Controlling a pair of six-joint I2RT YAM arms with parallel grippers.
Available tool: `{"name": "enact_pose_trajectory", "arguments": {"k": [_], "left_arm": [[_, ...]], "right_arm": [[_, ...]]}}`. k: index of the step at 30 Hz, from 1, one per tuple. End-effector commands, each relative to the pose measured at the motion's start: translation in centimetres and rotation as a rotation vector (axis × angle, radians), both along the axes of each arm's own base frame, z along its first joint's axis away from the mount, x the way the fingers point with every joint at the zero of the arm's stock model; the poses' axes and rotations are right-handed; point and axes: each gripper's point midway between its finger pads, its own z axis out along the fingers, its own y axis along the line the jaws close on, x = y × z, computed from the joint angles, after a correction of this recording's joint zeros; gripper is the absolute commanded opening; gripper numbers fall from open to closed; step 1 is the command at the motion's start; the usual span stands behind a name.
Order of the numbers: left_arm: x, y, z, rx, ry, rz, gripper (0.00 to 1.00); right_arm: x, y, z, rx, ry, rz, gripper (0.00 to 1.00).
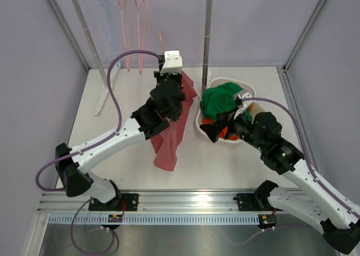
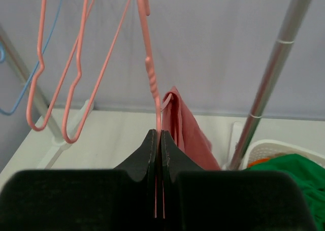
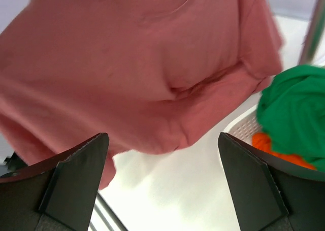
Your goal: Remove the t-shirt from the hanger
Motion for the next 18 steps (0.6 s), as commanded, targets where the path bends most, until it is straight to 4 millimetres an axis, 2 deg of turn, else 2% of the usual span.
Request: {"name": "enact_pose_trajectory", "arguments": {"k": [1,2,3,4,5,6,8,9,11,12,18], "left_arm": [[1.5,0.7,-0.7,-0.102,0.012,0.22,0.0],[1.4,1.3,0.5,-0.138,0.01,0.291,0.0],[1.7,1.1,0.5,-0.145,0.017,0.321,0.0],[2.4,0.0,-0.6,-0.113,0.038,0.328,0.0],[2.6,-0.2,0.5,-0.144,0.024,0.33,0.0],[2.8,-0.6,0.6,-0.15,0.022,0.328,0.0],[3.5,-1.4,0.4,-0.144,0.023,0.315,0.0],[3.6,-1.5,1.2,-0.166,0.012,0.315,0.0],[4.2,-1.8,0.9,-0.15,0.017,0.33,0.0],[4.3,-1.9,1.4,-0.159,0.012,0.328,0.0],[4.2,-1.9,0.7,-0.181,0.013,0.306,0.0]], "right_arm": [[-2.0,2.0,-1.7,0.061,-0.005,0.097,0.99],[-2.4,2.0,-1.4,0.09,-0.035,0.105,0.99],[-2.6,2.4,0.0,0.144,-0.092,0.118,0.99],[-3.0,2.7,-1.2,0.145,-0.092,0.135,0.99],[-3.2,2.8,-1.1,0.163,-0.111,0.14,1.0],[-3.2,3.0,-0.6,0.184,-0.144,0.148,0.99],[-3.1,3.4,-1.7,0.171,-0.146,0.157,0.99],[-3.1,3.5,-1.3,0.184,-0.163,0.162,0.99],[-3.0,3.9,-2.0,0.181,-0.165,0.165,1.0],[-2.7,4.0,-1.7,0.194,-0.177,0.158,0.99],[-1.9,5.5,-1.3,0.218,-0.175,0.173,0.99]]}}
